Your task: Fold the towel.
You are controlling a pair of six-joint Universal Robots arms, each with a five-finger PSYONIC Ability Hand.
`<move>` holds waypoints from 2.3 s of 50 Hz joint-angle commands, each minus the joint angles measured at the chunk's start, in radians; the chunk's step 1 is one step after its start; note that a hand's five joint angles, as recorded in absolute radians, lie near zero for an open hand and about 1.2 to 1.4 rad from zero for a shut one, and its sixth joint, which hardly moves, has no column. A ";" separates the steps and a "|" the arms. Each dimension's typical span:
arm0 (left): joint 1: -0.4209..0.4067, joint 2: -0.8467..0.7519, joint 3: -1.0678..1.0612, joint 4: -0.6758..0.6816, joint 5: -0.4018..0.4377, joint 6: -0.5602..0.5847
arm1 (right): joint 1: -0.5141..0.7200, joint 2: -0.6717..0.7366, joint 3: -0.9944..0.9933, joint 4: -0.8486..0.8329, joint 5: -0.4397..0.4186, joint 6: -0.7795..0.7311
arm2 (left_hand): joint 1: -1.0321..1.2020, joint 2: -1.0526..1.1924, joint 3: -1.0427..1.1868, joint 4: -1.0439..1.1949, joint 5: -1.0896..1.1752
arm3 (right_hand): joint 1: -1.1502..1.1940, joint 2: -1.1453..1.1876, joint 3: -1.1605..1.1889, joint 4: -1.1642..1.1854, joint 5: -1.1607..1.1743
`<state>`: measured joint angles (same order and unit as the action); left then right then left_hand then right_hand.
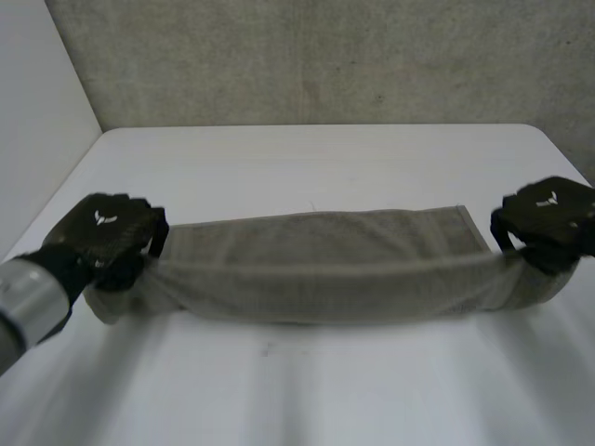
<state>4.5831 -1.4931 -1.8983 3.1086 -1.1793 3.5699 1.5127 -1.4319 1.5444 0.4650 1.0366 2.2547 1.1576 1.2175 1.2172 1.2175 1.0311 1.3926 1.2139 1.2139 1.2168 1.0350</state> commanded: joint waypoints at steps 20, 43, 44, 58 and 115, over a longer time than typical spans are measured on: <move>-0.090 -0.926 0.864 0.117 -0.155 0.047 | 0.253 0.666 -0.463 -0.698 0.230 0.247 | -0.938 -0.998 -0.998 -0.998 -0.986 | -1.218 -1.039 -1.039 -1.042 -1.035; -0.087 -0.494 0.411 0.163 -0.209 -0.094 | 0.222 0.338 -0.113 -0.484 0.301 0.339 | -0.983 -1.043 -1.043 -1.043 -1.031 | -1.218 -1.039 -1.039 -1.042 -1.035; -0.087 -0.493 0.410 0.163 -0.209 -0.094 | 0.222 0.338 -0.113 -0.483 0.301 0.339 | -0.983 -1.043 -1.043 -1.043 -1.031 | -1.218 -1.039 -1.039 -1.042 -1.035; -0.082 -0.378 0.136 0.329 -0.207 -0.257 | 0.113 0.384 0.055 -0.597 0.278 0.335 | -0.983 -1.043 -1.043 -1.043 -1.031 | -0.715 -0.536 -0.536 -0.539 -0.532; -0.090 -0.337 0.077 0.351 -0.212 -0.275 | 0.771 0.513 -0.211 -0.648 0.202 0.338 | -0.983 -1.043 -1.043 -1.043 -1.031 | 0.004 0.182 0.182 0.180 0.187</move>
<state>4.4960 -1.8300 -1.8138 3.4578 -1.3913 3.2947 2.1214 -1.0313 1.3136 -0.1737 1.3045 2.5931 0.1726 0.1653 0.1695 0.1680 0.0296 1.3879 1.2100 1.2149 1.2168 1.0325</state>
